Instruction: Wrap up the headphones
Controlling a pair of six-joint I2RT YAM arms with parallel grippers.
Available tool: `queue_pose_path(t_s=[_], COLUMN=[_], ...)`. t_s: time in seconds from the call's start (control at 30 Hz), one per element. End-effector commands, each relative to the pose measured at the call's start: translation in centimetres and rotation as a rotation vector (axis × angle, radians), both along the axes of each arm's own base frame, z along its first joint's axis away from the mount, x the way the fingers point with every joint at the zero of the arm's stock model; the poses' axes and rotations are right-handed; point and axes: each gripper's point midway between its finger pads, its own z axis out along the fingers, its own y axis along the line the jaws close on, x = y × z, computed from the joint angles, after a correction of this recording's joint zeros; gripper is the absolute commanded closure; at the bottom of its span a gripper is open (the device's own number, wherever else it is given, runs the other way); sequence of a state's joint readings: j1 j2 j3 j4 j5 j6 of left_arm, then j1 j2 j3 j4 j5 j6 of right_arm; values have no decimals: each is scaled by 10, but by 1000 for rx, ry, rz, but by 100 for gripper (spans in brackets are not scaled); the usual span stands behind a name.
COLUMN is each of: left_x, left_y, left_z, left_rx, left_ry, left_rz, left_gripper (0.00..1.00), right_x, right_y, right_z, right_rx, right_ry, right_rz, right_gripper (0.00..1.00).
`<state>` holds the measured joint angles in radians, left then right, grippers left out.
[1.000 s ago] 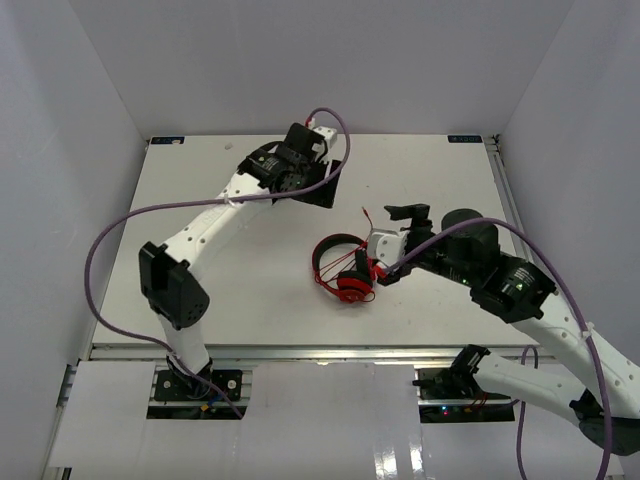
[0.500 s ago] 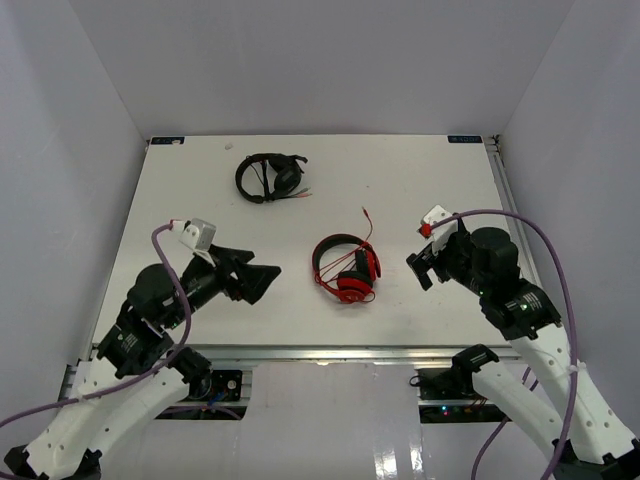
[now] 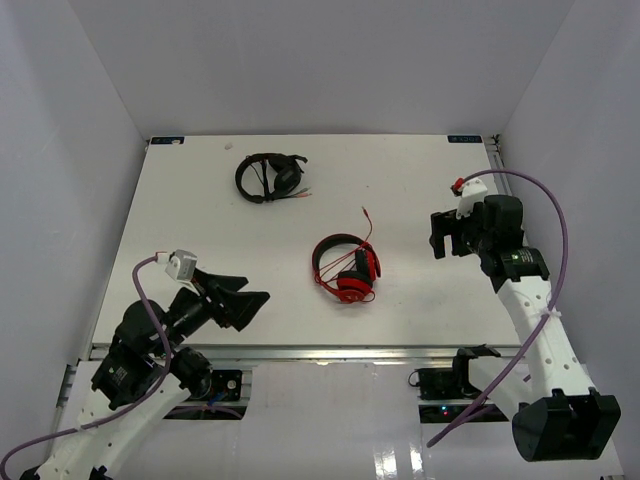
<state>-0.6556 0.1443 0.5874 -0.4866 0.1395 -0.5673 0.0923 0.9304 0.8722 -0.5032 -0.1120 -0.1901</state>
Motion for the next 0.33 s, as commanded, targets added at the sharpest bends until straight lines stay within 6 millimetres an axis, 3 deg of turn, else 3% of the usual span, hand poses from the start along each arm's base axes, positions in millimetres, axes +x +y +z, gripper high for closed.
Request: queue_pose_path(t_s=[0.0, 0.3], left_x=[4, 10], left_y=[5, 5], left_z=[-10, -18], left_rx=[7, 24], left_ry=[37, 59], left_rz=[41, 63], left_gripper=[2, 2], right_x=[-3, -9], right_y=[-18, -67], right_z=[5, -6], right_rx=[13, -43], right_ry=[-72, -221], right_rz=[-142, -435], right_gripper=[10, 10])
